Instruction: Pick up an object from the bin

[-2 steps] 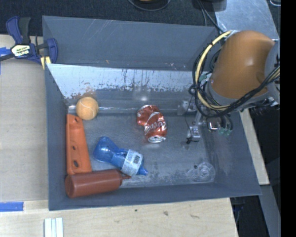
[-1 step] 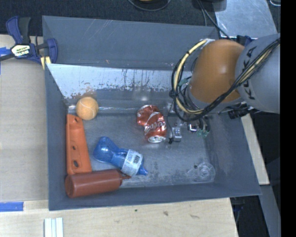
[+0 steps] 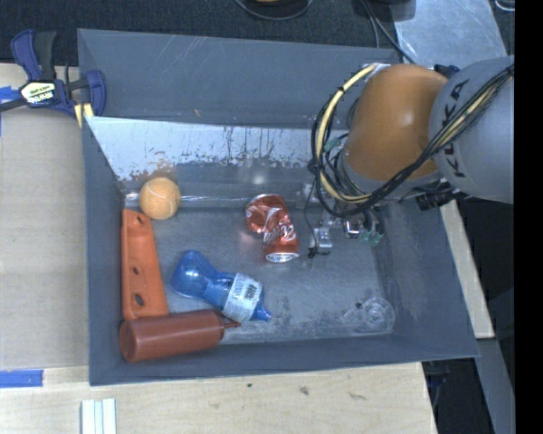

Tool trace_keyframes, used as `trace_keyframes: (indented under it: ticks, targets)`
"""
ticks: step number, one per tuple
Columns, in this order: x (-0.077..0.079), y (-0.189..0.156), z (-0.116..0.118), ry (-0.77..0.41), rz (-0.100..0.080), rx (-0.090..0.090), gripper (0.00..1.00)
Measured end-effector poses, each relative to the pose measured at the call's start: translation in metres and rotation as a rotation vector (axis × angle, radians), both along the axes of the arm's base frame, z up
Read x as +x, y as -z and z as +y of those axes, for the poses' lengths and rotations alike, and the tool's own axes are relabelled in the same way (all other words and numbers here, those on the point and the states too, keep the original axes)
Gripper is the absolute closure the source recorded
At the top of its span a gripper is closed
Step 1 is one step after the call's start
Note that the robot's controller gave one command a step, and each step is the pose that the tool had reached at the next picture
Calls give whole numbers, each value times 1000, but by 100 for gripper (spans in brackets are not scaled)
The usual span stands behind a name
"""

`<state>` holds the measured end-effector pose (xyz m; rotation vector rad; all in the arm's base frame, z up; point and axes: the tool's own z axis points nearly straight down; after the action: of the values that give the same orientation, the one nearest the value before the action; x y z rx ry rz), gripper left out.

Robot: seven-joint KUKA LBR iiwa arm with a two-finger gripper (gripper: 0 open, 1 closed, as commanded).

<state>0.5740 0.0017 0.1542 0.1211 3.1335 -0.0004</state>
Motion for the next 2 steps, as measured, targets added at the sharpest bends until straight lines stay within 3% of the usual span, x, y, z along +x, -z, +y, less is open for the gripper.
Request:
trace_keyframes:
  ticks: [1,2]
  targets:
    - [18,56,34,173,-5,3,0]
    - [33,37,29,4,-6,0,0]
